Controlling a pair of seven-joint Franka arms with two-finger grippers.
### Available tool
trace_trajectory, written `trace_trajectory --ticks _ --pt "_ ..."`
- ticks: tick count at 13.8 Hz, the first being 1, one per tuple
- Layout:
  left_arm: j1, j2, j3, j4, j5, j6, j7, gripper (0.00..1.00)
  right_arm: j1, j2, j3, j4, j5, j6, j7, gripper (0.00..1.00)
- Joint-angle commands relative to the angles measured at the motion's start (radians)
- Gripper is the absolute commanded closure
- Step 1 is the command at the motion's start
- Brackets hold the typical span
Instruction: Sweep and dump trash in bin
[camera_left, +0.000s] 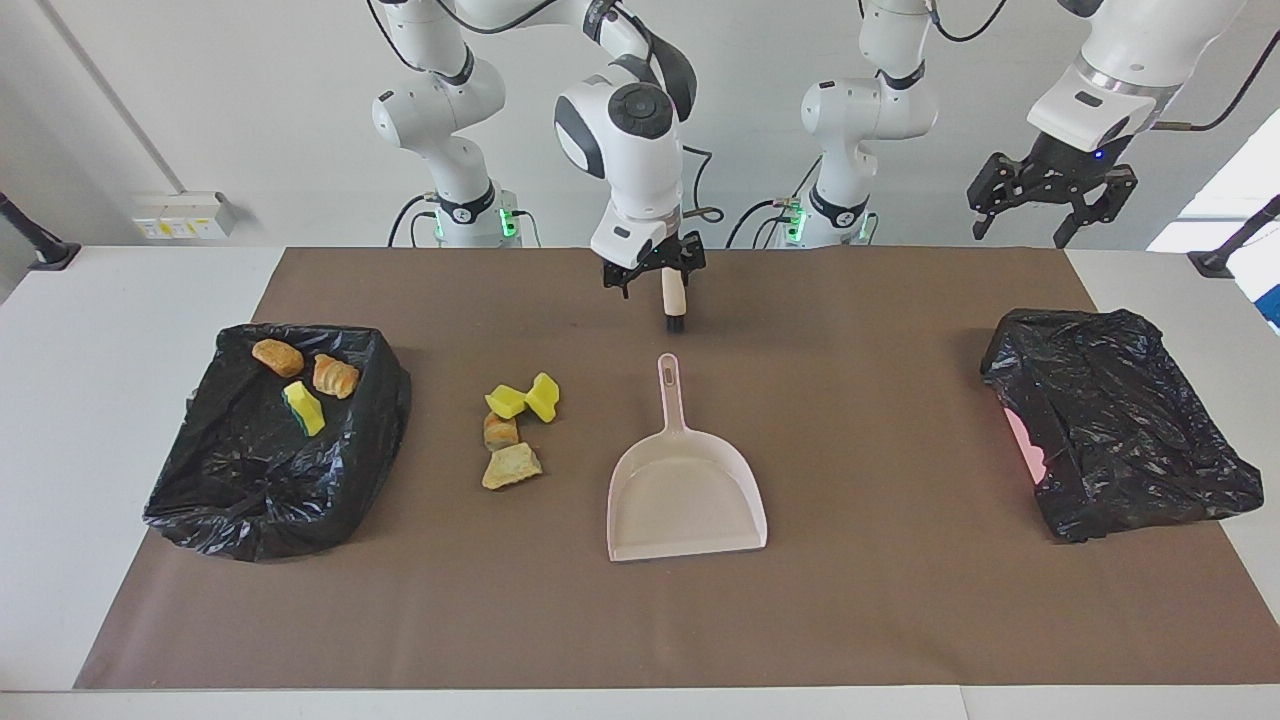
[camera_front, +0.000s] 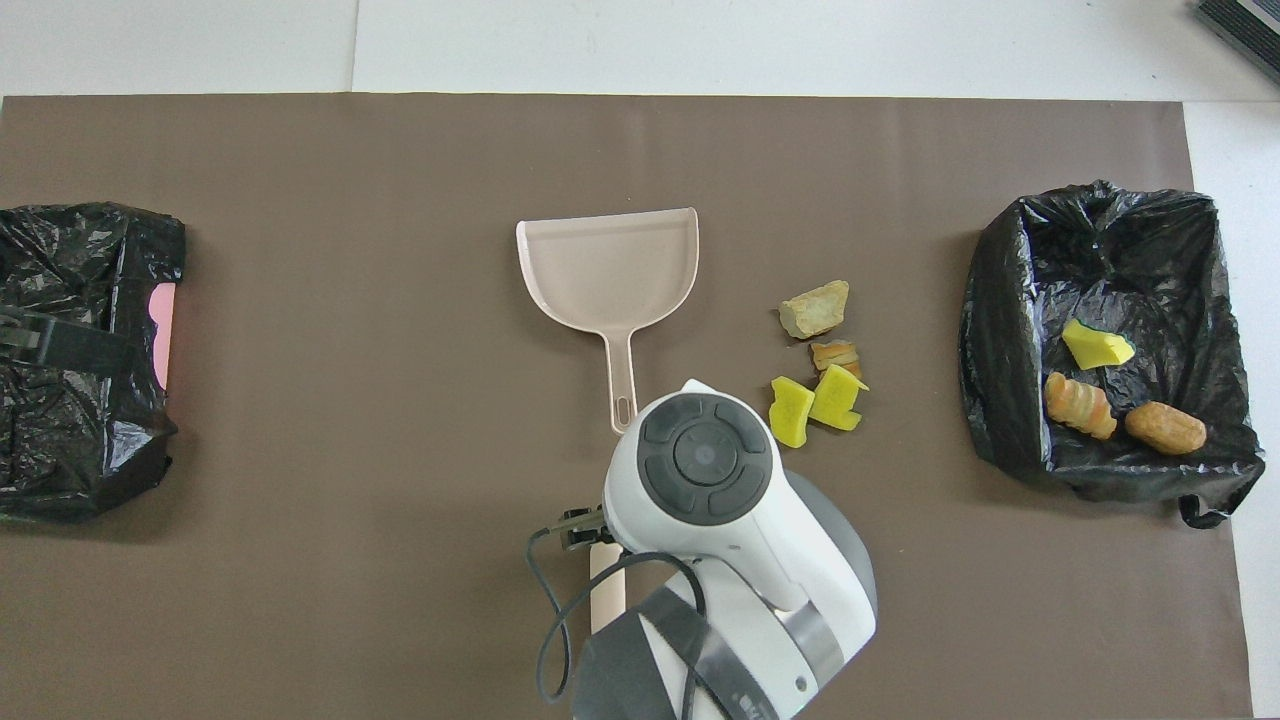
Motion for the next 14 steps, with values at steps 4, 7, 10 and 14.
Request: trace_trajectory --ticks 4,7,10,14 --pt "-0.205 0.014 0.006 -0.16 0.005 0.22 -0.203 0.0 0.183 -0.146 -0.005 -0.284 0.103 0.117 0.118 0.0" --pt "-0.295 0.048 0.005 -0.203 0.005 0.314 -0.314 0.0 0.277 -0.139 -0.003 -0.354 0.104 0.198 0.2 0.0" --pt "-0.386 0.117 0.005 -0.209 0.005 0.391 -0.457 0.0 0.334 -0.142 -0.002 -0.432 0.126 0.261 0.223 0.0" --pt "-0.522 0.262 0.006 -0.229 0.014 0.55 -0.641 0.0 0.341 -0.107 -0.002 -0.441 0.127 0.293 0.232 0.0"
